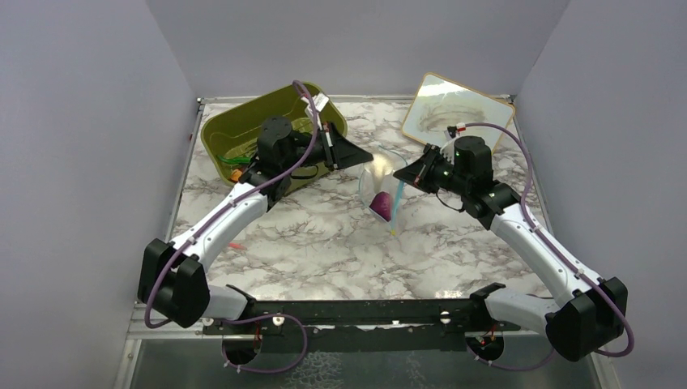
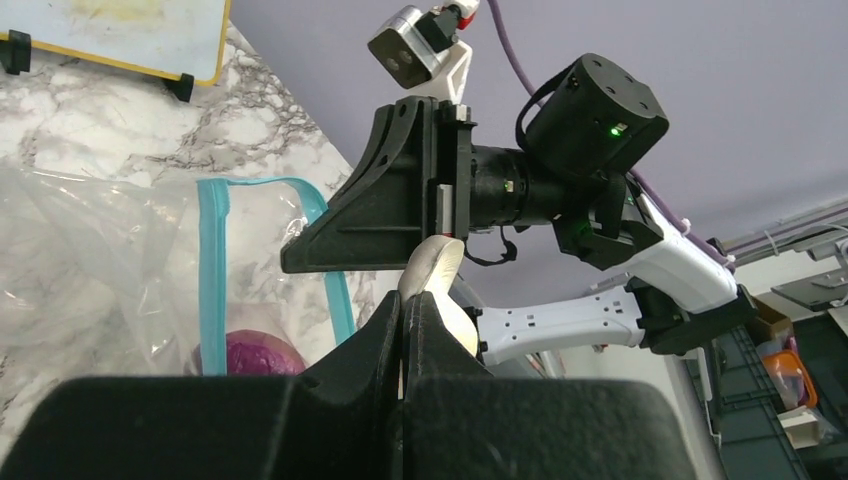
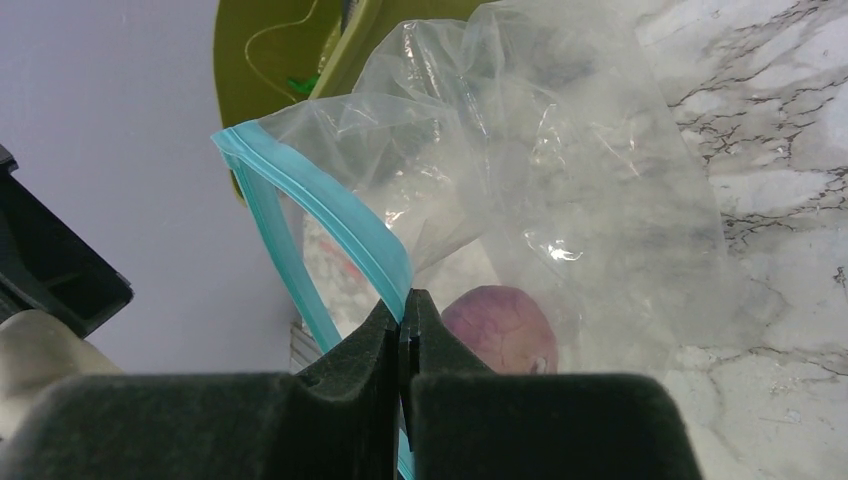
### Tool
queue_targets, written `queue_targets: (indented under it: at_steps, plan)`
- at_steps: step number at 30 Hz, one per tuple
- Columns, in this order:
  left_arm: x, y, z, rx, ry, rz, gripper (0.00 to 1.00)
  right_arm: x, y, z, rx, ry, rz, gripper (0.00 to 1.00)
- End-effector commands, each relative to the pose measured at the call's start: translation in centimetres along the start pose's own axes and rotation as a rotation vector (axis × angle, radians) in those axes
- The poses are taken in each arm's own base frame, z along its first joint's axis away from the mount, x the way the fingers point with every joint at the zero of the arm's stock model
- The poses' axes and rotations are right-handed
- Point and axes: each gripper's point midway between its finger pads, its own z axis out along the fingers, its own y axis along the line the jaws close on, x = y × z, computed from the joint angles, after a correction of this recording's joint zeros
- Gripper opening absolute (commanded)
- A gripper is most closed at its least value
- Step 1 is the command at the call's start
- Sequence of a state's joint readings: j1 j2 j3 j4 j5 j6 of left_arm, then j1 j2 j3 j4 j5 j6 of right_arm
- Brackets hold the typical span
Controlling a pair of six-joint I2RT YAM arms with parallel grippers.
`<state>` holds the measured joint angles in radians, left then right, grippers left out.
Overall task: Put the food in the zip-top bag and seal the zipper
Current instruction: Place the fake vegetable in the zipper food storage bag.
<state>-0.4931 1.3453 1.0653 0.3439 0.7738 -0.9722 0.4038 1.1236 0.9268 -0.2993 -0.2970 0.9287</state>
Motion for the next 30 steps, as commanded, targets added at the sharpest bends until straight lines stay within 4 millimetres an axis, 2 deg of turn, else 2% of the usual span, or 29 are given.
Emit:
queue_targets:
  at_steps: [1, 4, 14, 24, 30]
  plan:
    - [-0.3, 1.2, 0.5, -0.02, -0.037, 0.059, 0.0, -1.8, 2.0, -0.5, -0.052, -0.061, -0.019, 0.01]
    - [0.3, 3.1, 0.9, -0.057, -0.031, 0.057, 0.0, -1.9, 2.2, -0.7, -0.058, -0.064, -0.022, 0.01]
    - [1.9, 6.7, 2.0, -0.113, 0.011, 0.042, 0.0, -2.1, 2.8, -0.8, -0.077, -0.063, -0.04, 0.01]
    - [3.1, 11.1, 2.4, -0.315, 0.066, 0.058, 0.0, -2.6, 5.5, -1.9, -0.198, -0.073, -0.139, 0.01]
    - [3.3, 11.8, 3.0, -0.365, 0.082, 0.085, 0.0, -1.6, 6.2, -2.0, -0.255, -0.022, -0.186, 0.01]
